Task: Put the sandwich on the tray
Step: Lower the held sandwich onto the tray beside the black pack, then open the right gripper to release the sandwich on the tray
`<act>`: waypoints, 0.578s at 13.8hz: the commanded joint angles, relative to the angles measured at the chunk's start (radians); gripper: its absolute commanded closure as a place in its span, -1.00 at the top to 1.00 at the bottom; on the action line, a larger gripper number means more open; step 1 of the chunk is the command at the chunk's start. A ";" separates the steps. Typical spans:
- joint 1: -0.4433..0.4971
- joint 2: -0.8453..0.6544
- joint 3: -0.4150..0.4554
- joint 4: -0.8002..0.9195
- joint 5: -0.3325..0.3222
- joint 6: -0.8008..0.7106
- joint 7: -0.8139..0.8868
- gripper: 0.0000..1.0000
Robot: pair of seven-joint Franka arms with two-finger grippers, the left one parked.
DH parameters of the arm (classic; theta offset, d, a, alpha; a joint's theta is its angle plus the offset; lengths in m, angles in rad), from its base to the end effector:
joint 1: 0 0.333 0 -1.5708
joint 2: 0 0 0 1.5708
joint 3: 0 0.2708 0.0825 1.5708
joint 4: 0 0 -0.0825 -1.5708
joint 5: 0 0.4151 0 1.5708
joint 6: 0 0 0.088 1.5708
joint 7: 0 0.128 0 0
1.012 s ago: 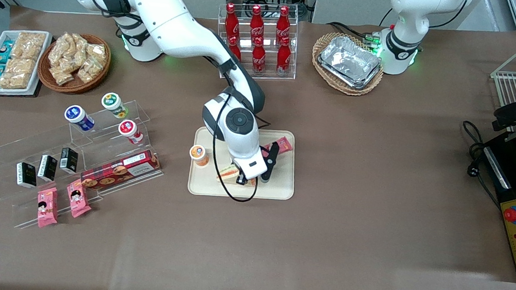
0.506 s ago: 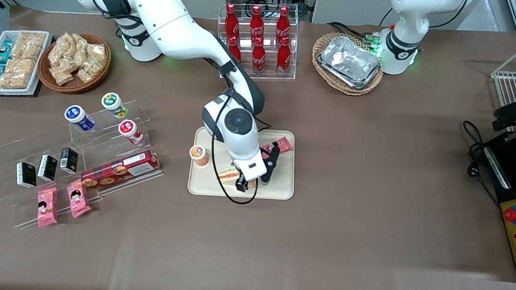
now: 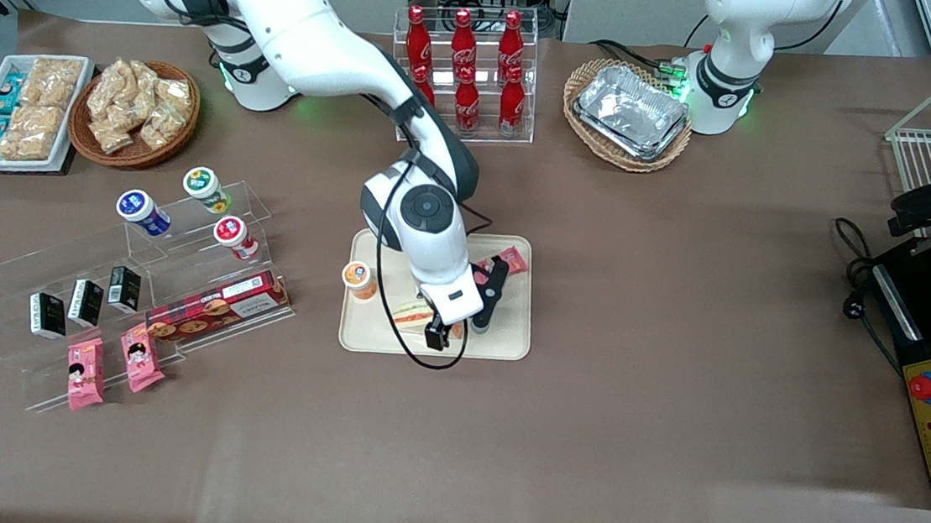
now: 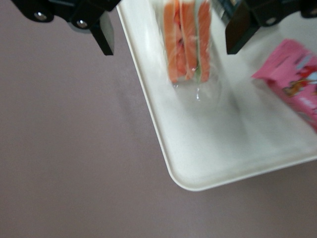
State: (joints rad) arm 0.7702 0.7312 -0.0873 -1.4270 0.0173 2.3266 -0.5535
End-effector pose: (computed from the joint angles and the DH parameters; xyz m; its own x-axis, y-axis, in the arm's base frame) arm 0.5693 0.4758 0.2083 0.3030 0.9452 0.1214 0.9398 -0.3175 0.1265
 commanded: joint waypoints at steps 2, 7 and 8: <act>-0.061 -0.200 0.004 -0.013 0.078 -0.251 0.006 1.00; -0.143 -0.432 -0.012 -0.024 0.101 -0.562 0.015 1.00; -0.169 -0.465 -0.032 -0.024 0.098 -0.604 0.009 1.00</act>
State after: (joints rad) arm 0.6427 0.3835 -0.0984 -1.4135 0.1034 1.8305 -0.5503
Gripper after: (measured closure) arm 0.000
